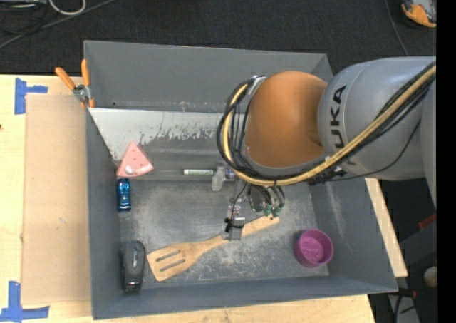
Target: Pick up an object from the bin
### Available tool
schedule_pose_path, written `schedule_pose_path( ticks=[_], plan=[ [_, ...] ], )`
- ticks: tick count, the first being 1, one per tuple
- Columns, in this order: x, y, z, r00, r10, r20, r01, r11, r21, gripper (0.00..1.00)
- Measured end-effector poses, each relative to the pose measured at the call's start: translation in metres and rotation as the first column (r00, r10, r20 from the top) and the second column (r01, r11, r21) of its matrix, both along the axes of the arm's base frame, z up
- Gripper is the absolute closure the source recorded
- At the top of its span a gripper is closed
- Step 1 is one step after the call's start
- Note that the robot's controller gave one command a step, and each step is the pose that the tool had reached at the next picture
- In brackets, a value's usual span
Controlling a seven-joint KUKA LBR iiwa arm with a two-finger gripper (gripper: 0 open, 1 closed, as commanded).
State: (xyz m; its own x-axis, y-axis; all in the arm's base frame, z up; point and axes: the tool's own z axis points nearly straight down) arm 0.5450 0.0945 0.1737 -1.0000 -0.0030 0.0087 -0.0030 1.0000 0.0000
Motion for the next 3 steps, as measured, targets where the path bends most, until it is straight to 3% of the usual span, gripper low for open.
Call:
schedule_pose_path(
  ticks=[1, 2, 3],
  plan=[
    [0.002, 0.000, 0.004, 1.000, -0.003, 0.007, 0.003, 1.000, 0.001, 0.00],
    [-0.004, 0.004, -0.026, 0.996, 0.092, 0.015, -0.092, 0.996, 0.001, 0.00],
    [-0.013, -0.010, -0.095, 0.976, 0.220, 0.011, -0.220, 0.976, 0.001, 0.00]
  ],
)
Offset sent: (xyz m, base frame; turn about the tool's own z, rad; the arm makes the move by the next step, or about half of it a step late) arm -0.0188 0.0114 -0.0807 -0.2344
